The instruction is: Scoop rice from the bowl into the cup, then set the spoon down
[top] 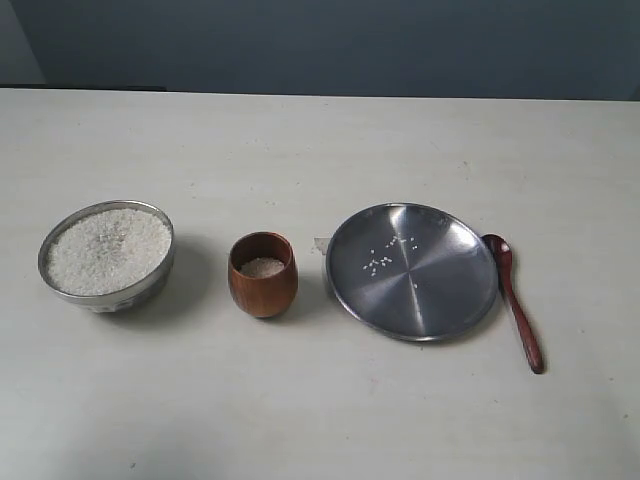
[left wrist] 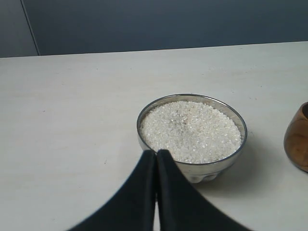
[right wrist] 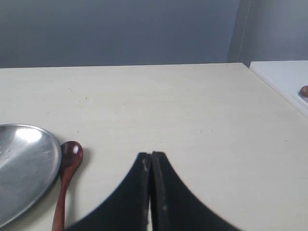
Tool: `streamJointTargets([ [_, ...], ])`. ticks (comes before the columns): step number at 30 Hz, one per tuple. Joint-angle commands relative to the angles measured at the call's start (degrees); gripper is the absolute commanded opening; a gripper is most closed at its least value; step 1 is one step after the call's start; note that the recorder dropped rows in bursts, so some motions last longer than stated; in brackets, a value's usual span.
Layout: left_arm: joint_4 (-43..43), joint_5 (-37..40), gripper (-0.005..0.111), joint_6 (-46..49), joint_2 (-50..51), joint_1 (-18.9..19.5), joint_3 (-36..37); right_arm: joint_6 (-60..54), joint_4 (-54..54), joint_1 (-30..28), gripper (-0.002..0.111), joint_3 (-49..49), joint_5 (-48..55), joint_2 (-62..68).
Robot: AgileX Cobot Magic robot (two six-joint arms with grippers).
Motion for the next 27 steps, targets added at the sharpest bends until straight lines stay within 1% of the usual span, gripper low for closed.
streamJointTargets([
  [1, 0.0, -0.4, 0.000, -0.1, -0.2, -0.1, 0.3, 0.0, 0.0, 0.2, 0.000, 0.1, -0.4, -0.3],
  [23, 0.0, -0.4, 0.000, -0.1, -0.2, -0.1, 0.3, 0.0, 0.0, 0.2, 0.000, 0.1, -0.7, -0.3],
  [27, 4.1, -0.4, 0.000, -0.1, -0.2, -0.1, 0.3, 0.0, 0.0, 0.2, 0.000, 0.1, -0.7, -0.3],
])
